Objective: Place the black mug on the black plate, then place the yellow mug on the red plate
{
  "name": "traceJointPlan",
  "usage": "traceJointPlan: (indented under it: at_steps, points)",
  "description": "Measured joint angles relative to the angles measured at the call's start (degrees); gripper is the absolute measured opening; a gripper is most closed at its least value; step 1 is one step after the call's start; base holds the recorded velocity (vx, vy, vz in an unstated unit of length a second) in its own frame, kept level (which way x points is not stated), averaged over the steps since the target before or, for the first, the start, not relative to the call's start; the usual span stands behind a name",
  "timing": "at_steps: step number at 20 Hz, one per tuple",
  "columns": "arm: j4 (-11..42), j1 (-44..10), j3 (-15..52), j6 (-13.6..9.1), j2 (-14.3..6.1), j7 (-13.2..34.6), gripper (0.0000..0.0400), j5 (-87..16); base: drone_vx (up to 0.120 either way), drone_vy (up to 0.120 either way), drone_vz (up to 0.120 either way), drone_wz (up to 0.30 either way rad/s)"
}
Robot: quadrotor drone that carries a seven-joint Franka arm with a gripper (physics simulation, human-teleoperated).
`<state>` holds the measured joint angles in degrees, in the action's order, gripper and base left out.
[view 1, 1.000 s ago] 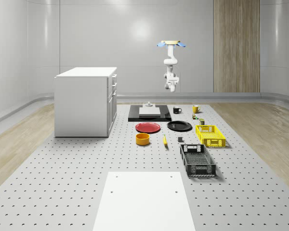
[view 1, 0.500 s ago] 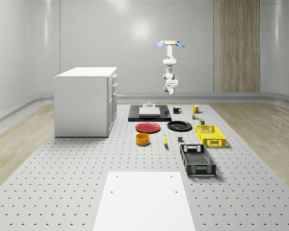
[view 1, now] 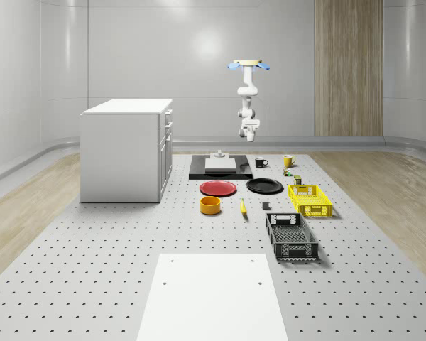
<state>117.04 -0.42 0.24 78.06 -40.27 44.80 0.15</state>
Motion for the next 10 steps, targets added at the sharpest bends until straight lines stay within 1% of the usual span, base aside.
traceJointPlan:
  at_steps: [10]
  points:
    - [0.1, -0.1, 0.1, 0.3, -0.2, 0.0, 0.0400, 0.0, 0.120, 0.000, 0.000, 0.000]
